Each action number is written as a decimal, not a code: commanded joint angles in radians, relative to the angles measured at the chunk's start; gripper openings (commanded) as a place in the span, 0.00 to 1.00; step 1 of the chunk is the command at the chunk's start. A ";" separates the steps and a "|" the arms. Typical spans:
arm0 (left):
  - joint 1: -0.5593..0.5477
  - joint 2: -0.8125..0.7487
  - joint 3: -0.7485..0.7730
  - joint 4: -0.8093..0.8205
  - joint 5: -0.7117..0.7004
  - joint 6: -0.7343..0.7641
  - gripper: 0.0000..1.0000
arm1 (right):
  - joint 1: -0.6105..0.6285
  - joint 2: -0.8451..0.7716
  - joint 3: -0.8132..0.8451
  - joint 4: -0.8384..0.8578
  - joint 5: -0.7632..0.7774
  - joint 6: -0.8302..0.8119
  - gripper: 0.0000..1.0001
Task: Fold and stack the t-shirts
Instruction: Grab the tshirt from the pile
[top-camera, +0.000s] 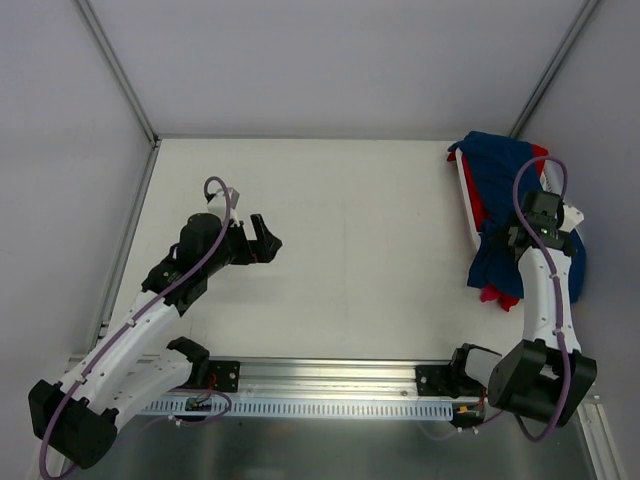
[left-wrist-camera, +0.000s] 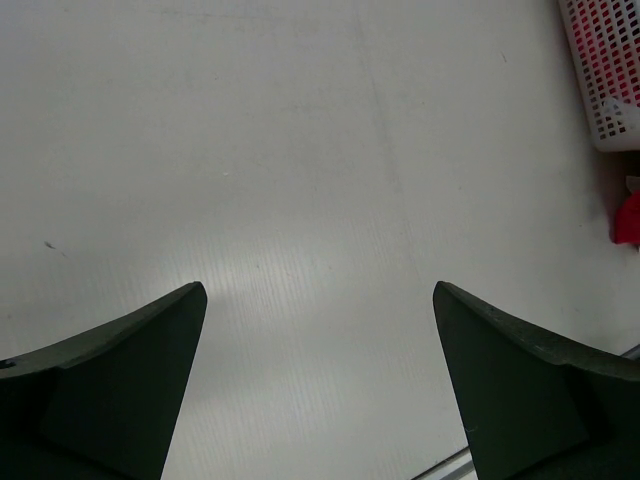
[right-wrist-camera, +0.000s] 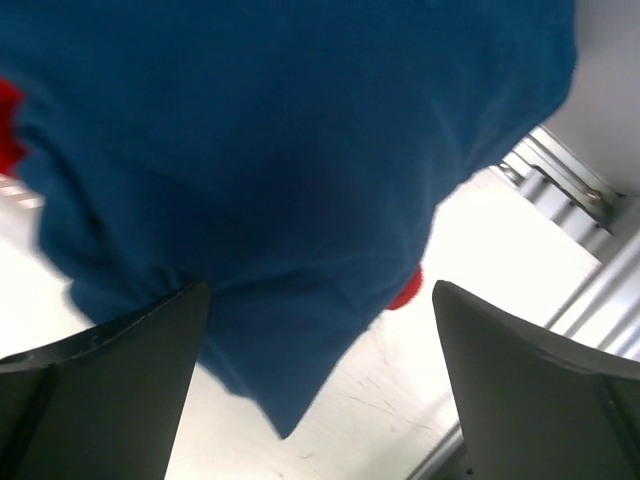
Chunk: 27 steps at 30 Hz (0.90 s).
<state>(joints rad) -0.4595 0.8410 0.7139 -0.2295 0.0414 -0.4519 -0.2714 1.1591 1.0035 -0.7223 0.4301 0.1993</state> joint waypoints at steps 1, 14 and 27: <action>-0.013 -0.028 -0.022 0.018 -0.037 -0.019 0.99 | 0.012 -0.020 0.032 0.061 -0.118 -0.012 0.99; -0.039 -0.052 -0.039 0.016 -0.101 -0.013 0.99 | 0.124 0.016 0.041 0.055 -0.073 -0.014 0.99; -0.068 -0.008 -0.036 0.016 -0.095 -0.010 0.99 | 0.124 -0.036 0.004 0.009 0.111 0.041 0.57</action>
<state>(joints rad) -0.5117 0.8314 0.6746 -0.2298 -0.0433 -0.4603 -0.1459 1.1496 1.0161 -0.6937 0.4782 0.2161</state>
